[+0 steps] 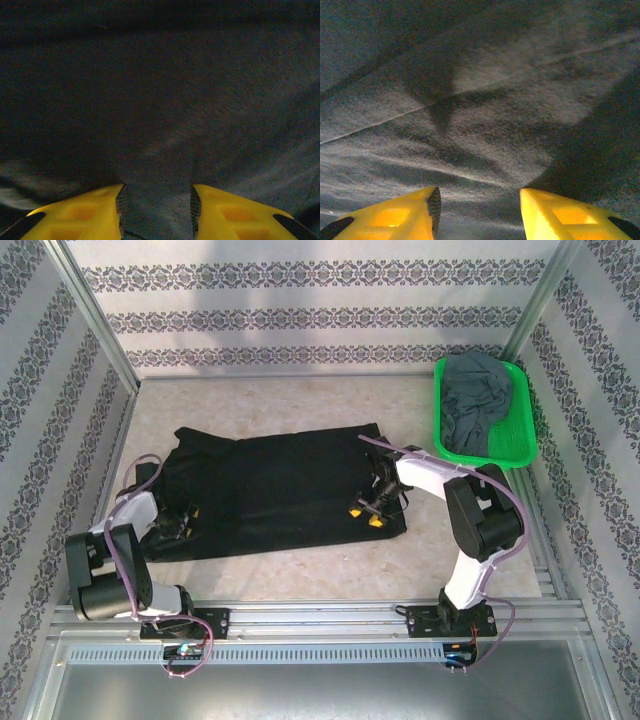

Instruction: Fold and stack the t-shirts

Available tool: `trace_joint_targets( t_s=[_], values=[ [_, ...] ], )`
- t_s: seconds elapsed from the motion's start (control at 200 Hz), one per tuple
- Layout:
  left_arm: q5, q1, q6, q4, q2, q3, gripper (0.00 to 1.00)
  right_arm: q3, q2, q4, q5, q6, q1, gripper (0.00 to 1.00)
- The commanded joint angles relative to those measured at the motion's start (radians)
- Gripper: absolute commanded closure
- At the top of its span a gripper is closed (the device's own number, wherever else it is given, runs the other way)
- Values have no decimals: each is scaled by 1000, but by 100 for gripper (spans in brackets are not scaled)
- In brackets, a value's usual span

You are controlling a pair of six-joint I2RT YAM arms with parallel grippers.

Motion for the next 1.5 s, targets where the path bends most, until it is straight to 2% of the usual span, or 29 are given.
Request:
trace_joint_targets(
  t_s=[0.0,0.17,0.4,0.635,0.789,0.939,1.119,1.284,1.494],
  values=[
    [-63,31,28,-89,-66,5,58,-45,-61,-68,39,42,17,50],
    [-18,13,-8,86,-15,144,50,46,-122,98,-12,-14,21,43],
    [71,29,132,190,325,537,49,274,-20,182,-52,-124,-57,42],
    [96,43,301,147,682,918,48,451,112,168,-87,-166,-136,42],
    [103,42,370,91,835,1084,48,484,144,168,-89,-150,-151,42],
    [88,41,389,54,889,1118,49,488,157,184,-92,-128,-155,42],
    [96,30,390,61,891,1057,52,517,195,193,-103,-110,-154,42],
    [118,15,382,93,884,1006,60,545,225,191,-110,-104,-154,42],
    [99,14,384,79,866,1018,76,557,238,176,-86,-111,-156,42]
  ],
)
